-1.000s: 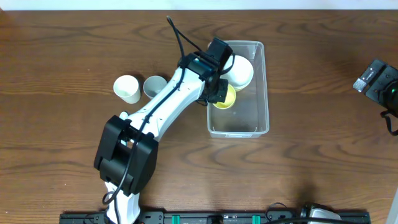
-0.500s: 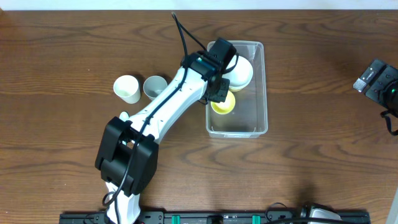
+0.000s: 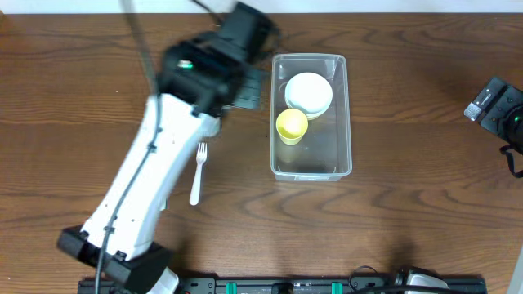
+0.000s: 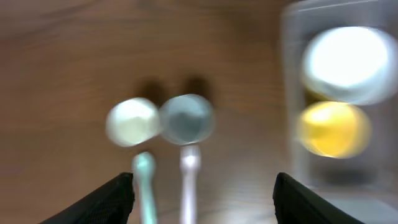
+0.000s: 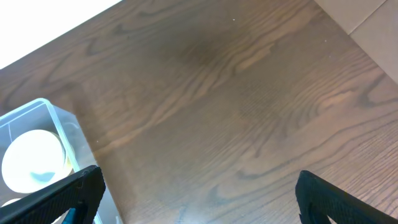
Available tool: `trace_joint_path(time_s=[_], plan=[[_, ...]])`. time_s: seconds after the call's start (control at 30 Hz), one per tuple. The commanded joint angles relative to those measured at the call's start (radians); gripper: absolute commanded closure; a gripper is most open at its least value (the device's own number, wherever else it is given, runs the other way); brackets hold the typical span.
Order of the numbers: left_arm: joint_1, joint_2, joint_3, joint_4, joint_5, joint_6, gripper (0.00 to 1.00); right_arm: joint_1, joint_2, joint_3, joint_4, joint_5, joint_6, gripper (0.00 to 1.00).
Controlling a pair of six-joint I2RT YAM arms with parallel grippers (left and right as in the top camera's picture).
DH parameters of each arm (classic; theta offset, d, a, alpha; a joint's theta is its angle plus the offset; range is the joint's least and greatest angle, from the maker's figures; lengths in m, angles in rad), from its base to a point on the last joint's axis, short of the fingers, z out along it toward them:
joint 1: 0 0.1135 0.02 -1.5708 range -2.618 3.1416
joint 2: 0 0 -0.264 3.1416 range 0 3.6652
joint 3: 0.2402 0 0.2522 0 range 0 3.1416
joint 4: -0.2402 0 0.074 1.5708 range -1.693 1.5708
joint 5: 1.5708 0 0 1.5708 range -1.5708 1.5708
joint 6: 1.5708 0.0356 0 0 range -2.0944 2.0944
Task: Pack container
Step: 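Release the yellow cup and move the left gripper to the white cup, then carry the white cup and drop it into the yellow cup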
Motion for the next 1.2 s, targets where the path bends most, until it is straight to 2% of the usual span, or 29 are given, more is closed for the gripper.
trace_joint_path(time_s=[0.0,0.13,0.23,0.37,0.67,0.87,0.9,1.0,1.03,1.17], plan=[[0.139,0.056,-0.062,-0.01,-0.01,0.008,0.28,-0.007,-0.008,-0.002,-0.004,0.013,0.014,0.01],[0.304,0.089,-0.15,0.026,0.166,-0.011,0.28,-0.007,-0.008,-0.002,-0.004,0.013,0.014,0.01],[0.397,0.126,-0.219,0.063,0.23,-0.021,0.28,-0.007,-0.008,-0.002,-0.004,0.013,0.014,0.01],[0.471,0.192,-0.298,0.117,0.241,-0.021,0.28,-0.007,-0.008,-0.002,-0.004,0.013,0.014,0.01],[0.517,0.31,-0.381,0.217,0.24,-0.021,0.29,-0.007,-0.008,-0.002,-0.004,0.013,0.014,0.01],[0.537,0.358,-0.381,0.23,0.241,-0.021,0.46,-0.007,-0.008,-0.002,-0.004,0.014,0.014,0.01],[0.541,0.362,-0.382,0.229,0.241,-0.021,0.53,-0.007,-0.008,-0.002,-0.004,0.013,0.014,0.01],[0.553,0.361,-0.38,0.22,0.283,-0.013,0.9,-0.007,-0.008,-0.002,-0.004,0.013,0.014,0.01],[0.558,0.358,-0.375,0.212,0.29,-0.014,0.94,-0.007,-0.008,-0.002,-0.004,0.013,0.014,0.01],[0.571,0.323,-0.325,0.148,0.289,-0.014,0.94,-0.007,-0.008,-0.002,-0.004,0.013,0.014,0.01]])
